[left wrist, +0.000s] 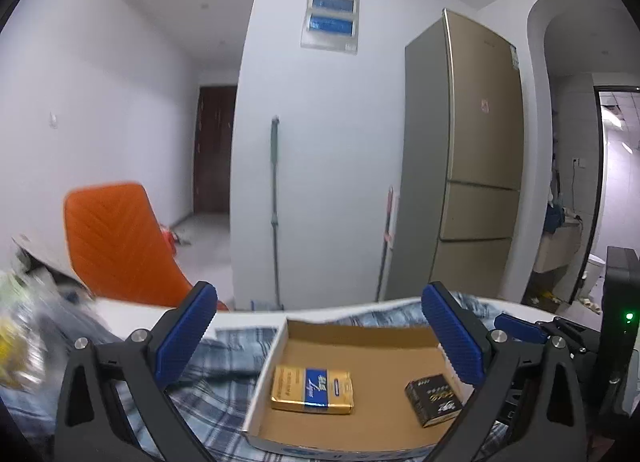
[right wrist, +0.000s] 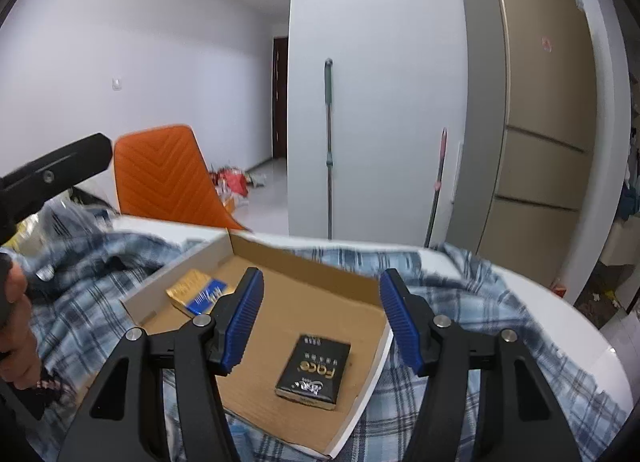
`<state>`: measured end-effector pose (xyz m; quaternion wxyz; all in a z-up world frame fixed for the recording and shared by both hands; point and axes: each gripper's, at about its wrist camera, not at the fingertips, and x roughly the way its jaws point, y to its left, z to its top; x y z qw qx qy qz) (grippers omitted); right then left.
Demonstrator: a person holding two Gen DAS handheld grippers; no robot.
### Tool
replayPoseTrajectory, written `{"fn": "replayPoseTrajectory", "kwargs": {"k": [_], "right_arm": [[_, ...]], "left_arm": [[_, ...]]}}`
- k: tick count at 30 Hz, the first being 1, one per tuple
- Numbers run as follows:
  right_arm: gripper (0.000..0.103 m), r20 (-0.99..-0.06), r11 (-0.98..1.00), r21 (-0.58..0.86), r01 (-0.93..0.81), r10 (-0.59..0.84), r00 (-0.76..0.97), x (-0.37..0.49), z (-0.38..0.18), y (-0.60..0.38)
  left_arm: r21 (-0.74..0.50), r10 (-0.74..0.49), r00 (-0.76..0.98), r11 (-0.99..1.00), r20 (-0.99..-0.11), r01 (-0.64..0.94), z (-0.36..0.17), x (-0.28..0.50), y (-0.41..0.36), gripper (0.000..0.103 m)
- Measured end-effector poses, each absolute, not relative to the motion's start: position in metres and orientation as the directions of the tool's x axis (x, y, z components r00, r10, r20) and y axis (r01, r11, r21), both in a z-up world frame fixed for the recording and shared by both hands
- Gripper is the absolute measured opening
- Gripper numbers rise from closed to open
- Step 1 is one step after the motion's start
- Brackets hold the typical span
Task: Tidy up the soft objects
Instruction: 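Lift both tools away and lower the right tool onto the blue tissue packet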
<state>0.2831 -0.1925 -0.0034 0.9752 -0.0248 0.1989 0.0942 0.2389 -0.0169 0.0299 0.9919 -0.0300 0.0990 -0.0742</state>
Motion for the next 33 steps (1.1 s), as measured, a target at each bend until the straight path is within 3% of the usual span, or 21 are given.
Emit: {"fn": "replayPoseTrajectory", "kwargs": {"k": [7,11,21,33], "right_arm": [[0.06,-0.334,0.977,0.037,-0.212,0.212,0.919,0.242,0.042,-0.203],[0.061,-0.266,0.973,-0.013,-0.229,0.217,0.939,0.207,0.06,-0.198],[0.062,-0.212,0.964,0.041,-0.262,0.264,0.941,0.154,0.066,-0.204],[0.062,-0.324,0.969,0.055,-0.241,0.246,0.913,0.172,0.009,-0.213]], "left_arm": [[-0.03,-0.151,0.985,0.988,-0.078,0.149,0.076,0.175,-0.017,0.103],[-0.008,-0.149,0.988,0.989,-0.042,0.149,0.082,0.136,-0.019,0.103],[0.004,-0.135,0.99,0.991,-0.051,0.135,0.072,0.068,-0.01,0.103],[-0.018,-0.124,0.987,0.992,-0.098,0.123,0.027,0.079,0.002,0.103]]}}
